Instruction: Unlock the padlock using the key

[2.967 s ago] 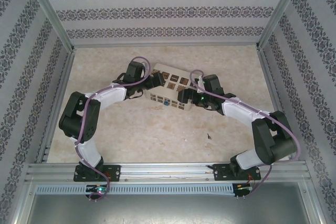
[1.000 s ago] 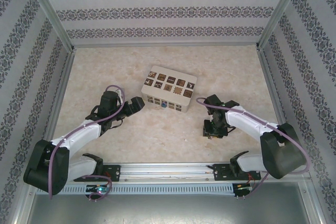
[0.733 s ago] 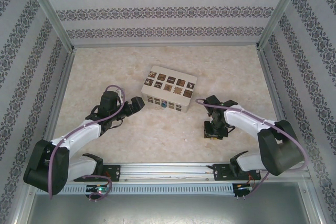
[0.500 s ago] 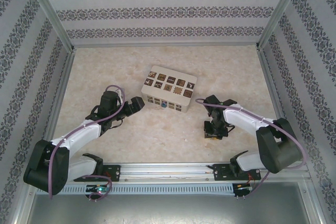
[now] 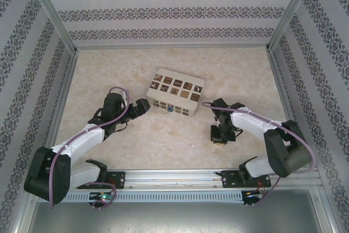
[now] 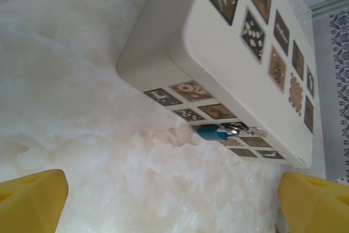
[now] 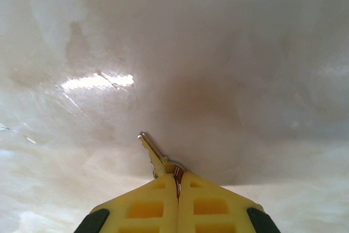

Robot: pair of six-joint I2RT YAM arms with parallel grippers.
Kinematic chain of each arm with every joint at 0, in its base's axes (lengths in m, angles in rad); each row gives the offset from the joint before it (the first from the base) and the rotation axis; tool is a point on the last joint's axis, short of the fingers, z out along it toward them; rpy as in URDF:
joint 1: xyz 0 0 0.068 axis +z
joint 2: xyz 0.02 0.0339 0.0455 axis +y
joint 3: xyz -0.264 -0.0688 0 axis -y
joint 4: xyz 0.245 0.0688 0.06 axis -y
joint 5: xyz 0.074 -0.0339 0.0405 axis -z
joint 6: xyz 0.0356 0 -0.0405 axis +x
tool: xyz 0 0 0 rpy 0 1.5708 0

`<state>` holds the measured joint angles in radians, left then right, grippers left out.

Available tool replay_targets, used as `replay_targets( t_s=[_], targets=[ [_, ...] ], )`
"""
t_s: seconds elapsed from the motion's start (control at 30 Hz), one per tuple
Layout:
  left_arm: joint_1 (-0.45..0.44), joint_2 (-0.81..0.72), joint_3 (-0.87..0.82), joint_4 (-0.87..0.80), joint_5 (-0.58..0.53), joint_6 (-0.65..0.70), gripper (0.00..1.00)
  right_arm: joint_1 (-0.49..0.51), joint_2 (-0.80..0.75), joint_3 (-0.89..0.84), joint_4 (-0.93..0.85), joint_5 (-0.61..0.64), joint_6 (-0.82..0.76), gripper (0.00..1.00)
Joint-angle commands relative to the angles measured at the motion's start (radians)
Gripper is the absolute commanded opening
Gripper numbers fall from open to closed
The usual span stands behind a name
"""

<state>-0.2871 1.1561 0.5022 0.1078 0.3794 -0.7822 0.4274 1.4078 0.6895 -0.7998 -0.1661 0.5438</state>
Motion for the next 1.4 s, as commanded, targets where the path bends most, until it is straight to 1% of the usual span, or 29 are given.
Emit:
replay_targets(
  t_s=[0.0, 0.2, 0.3, 0.43, 0.5, 0.63, 0.83, 0.93, 1.1, 1.37],
  targets=[
    [-0.008, -0.037, 0.046, -0.023, -0.018, 0.038, 0.99, -0.010, -0.061, -0.026, 0.053, -0.012, -0.010, 0.00],
    [-0.008, -0.064, 0.108, -0.057, 0.008, 0.036, 0.98, -0.010, -0.212, -0.052, 0.175, -0.093, -0.008, 0.00],
    [-0.008, -0.066, 0.145, -0.060, 0.045, 0.013, 0.95, -0.007, -0.285, -0.074, 0.290, -0.151, 0.027, 0.00],
    [-0.025, -0.049, 0.213, -0.073, 0.098, -0.008, 0.90, -0.003, -0.356, -0.110, 0.484, -0.216, 0.120, 0.00],
    [-0.048, -0.036, 0.244, -0.063, 0.113, -0.017, 0.88, 0.002, -0.376, -0.130, 0.602, -0.243, 0.188, 0.00],
    [-0.114, 0.012, 0.306, -0.025, 0.138, -0.039, 0.78, 0.022, -0.384, -0.165, 0.830, -0.260, 0.317, 0.00],
    [-0.233, 0.104, 0.396, 0.008, 0.122, -0.044, 0.73, 0.069, -0.366, -0.170, 1.029, -0.227, 0.426, 0.00],
    [-0.272, 0.146, 0.420, 0.030, 0.112, -0.058, 0.70, 0.093, -0.360, -0.173, 1.092, -0.201, 0.459, 0.00],
    [-0.319, 0.211, 0.457, 0.036, 0.110, -0.059, 0.65, 0.124, -0.347, -0.160, 1.127, -0.177, 0.472, 0.00],
    [-0.351, 0.267, 0.487, 0.039, 0.107, -0.064, 0.56, 0.146, -0.331, -0.145, 1.140, -0.177, 0.476, 0.00]
  ],
)
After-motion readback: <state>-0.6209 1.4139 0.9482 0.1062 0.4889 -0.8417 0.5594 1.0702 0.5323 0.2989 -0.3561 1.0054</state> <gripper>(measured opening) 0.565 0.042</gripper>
